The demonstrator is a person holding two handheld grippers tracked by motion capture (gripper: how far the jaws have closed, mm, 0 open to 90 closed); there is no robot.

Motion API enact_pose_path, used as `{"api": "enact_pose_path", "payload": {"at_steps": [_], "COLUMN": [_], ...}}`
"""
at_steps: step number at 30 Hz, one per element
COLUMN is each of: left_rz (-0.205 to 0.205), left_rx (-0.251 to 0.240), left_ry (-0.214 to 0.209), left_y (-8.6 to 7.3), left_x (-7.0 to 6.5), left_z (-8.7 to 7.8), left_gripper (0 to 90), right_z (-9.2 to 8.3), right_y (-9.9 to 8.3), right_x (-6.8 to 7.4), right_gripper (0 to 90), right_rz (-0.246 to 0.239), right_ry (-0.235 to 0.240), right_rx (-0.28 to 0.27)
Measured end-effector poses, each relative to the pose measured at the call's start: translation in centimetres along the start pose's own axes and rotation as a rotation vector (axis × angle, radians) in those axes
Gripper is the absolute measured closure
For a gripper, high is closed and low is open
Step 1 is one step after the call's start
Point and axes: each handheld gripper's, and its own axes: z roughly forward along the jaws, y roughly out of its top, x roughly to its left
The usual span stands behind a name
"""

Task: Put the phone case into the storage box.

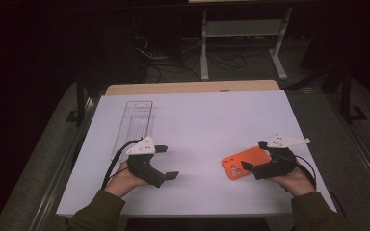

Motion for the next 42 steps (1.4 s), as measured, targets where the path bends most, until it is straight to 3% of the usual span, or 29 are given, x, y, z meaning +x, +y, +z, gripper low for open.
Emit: {"api": "enact_pose_path", "payload": {"at_steps": [4, 15, 23, 25, 35, 42], "left_rz": [-0.005, 0.002, 0.017, 0.004, 0.023, 0.002], "left_rx": [0.012, 0.026, 0.036, 0.030, 0.048, 0.012], "left_ry": [0.002, -0.002, -0.009, -0.017, -0.013, 0.002], "left_y": [-0.1, -0.4, -0.4, -0.4, -0.6, -0.5], "left_x": [0.0, 0.0, 0.1, 0.0, 0.1, 0.8], "left_z": [0.4, 1.1, 1.1, 1.1, 1.4, 1.1], "left_gripper": [0.0, 0.0, 0.0, 0.0, 0.0, 0.0], "right_z": [-0.1, 0.1, 0.2, 0.2, -0.3, -0.9], "right_y": [0.4, 2.0, 2.2, 2.2, 1.7, 1.3], "right_x": [-0.6, -2.3, -3.7, -4.2, -5.7, -6.5], "right_gripper": [0.3, 0.3, 1.2, 3.6, 14.1, 25.5], "right_rz": [0.007, 0.011, 0.026, 0.029, 0.073, 0.094], "right_ry": [0.008, -0.034, -0.057, -0.063, -0.119, -0.157], "right_rx": [0.004, 0.038, 0.075, 0.084, 0.083, 0.098]}}
